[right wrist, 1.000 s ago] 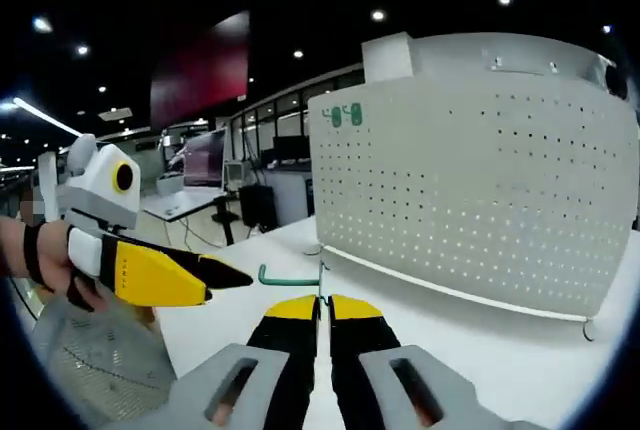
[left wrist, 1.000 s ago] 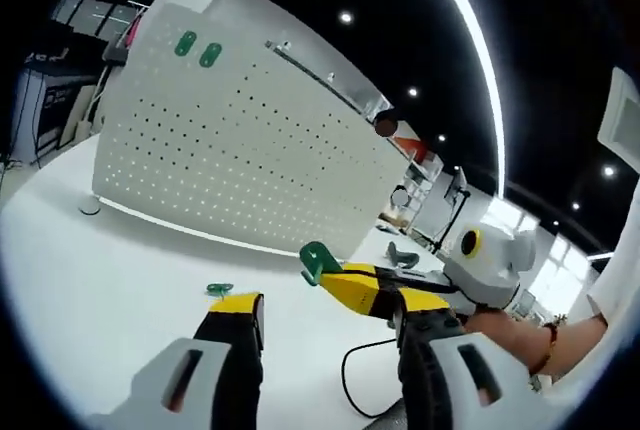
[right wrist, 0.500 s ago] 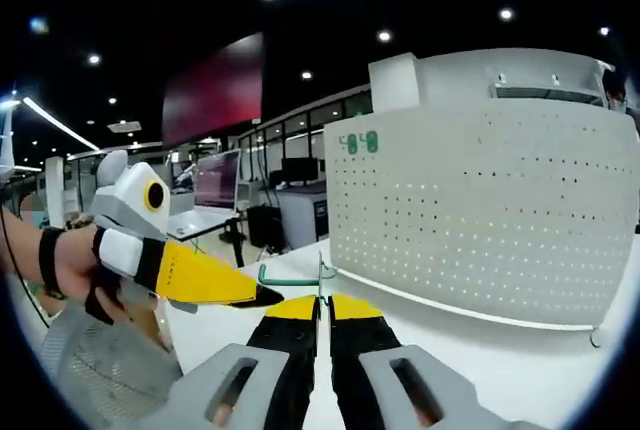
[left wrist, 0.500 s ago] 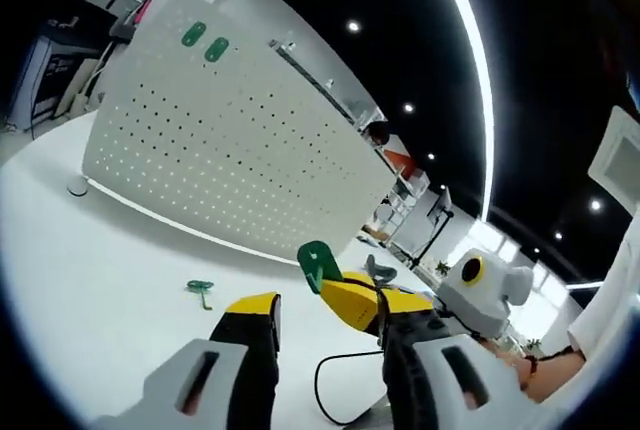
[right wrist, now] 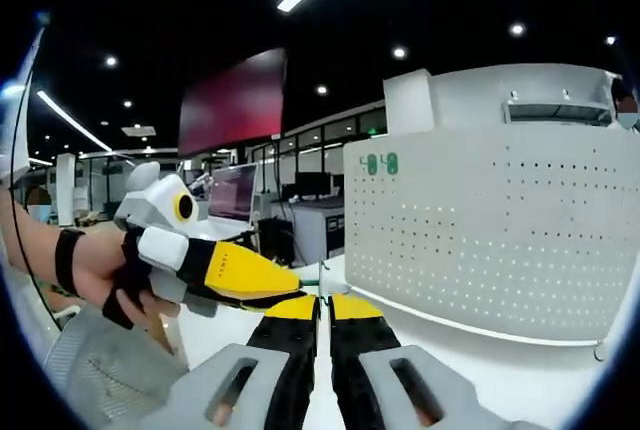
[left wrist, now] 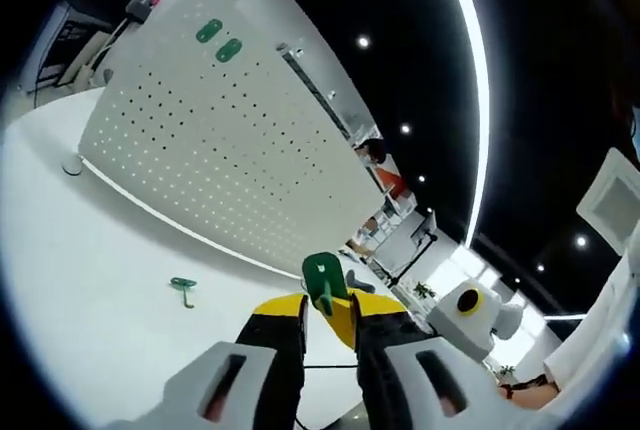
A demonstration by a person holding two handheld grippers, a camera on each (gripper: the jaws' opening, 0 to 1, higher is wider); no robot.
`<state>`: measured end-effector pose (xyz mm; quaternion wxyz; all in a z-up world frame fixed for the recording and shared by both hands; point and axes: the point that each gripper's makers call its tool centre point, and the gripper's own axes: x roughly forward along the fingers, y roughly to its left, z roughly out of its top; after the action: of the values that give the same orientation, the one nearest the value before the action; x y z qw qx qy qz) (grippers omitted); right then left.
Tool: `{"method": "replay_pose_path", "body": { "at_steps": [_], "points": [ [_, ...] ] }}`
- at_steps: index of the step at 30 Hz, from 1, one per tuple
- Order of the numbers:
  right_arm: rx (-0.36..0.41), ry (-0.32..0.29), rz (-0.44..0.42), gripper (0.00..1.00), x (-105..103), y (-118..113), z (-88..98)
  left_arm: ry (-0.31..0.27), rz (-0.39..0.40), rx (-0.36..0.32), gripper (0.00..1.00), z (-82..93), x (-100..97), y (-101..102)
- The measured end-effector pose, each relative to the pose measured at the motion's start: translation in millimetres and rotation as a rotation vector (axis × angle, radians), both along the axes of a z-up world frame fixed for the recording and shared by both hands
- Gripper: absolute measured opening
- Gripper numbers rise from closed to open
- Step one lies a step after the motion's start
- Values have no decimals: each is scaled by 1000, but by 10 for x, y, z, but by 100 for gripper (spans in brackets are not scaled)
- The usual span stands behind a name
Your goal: Insert the hook assembly into the mounting plate slot until the hook locks in place.
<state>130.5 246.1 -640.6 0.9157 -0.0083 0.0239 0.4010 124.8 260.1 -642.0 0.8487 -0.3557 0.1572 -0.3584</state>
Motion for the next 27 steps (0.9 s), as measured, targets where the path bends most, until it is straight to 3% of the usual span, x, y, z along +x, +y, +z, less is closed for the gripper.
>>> {"method": "replay_pose_path", "body": {
  "at_steps": [5,21,27],
  "points": [
    [12,-12,5,2,-38,5,42,11,-14,-17,8,12,-26,-9],
    [11,-56,10,3,-90,31,105,40,-36,-115,4,111,-51,8],
    [-20,-76,1,3,-69,58,157,2,-27,-106,3,151,-27,29]
  ]
}}
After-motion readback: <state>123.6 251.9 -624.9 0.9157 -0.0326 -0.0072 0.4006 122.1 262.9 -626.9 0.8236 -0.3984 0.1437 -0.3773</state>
